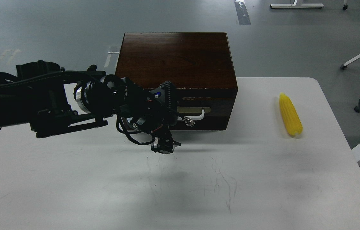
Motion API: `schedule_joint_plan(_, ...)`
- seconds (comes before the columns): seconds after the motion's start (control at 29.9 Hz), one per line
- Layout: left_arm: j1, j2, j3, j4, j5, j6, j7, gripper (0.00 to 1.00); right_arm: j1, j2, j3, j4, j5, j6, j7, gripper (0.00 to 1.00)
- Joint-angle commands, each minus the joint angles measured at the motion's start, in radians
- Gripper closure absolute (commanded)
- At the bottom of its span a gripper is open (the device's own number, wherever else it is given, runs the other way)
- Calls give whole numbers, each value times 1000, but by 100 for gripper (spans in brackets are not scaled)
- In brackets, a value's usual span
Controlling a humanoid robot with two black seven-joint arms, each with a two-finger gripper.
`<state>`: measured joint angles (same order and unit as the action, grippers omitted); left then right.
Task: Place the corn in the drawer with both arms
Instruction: 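Pull the drawer handle toward the robot with the left gripper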
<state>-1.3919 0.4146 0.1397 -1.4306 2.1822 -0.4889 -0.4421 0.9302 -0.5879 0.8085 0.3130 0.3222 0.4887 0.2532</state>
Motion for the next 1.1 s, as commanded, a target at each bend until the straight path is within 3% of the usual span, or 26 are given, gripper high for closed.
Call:
schedule_joint_plan(0.0, -4, 4, 0, -33, -9, 0, -10, 11, -1, 0, 0, 0, 0, 0, 0, 0)
schedule_joint_plan(1.07, -4, 13, 0, -131, -13, 0, -6, 10, 2, -1, -5, -2, 0, 0, 0, 0)
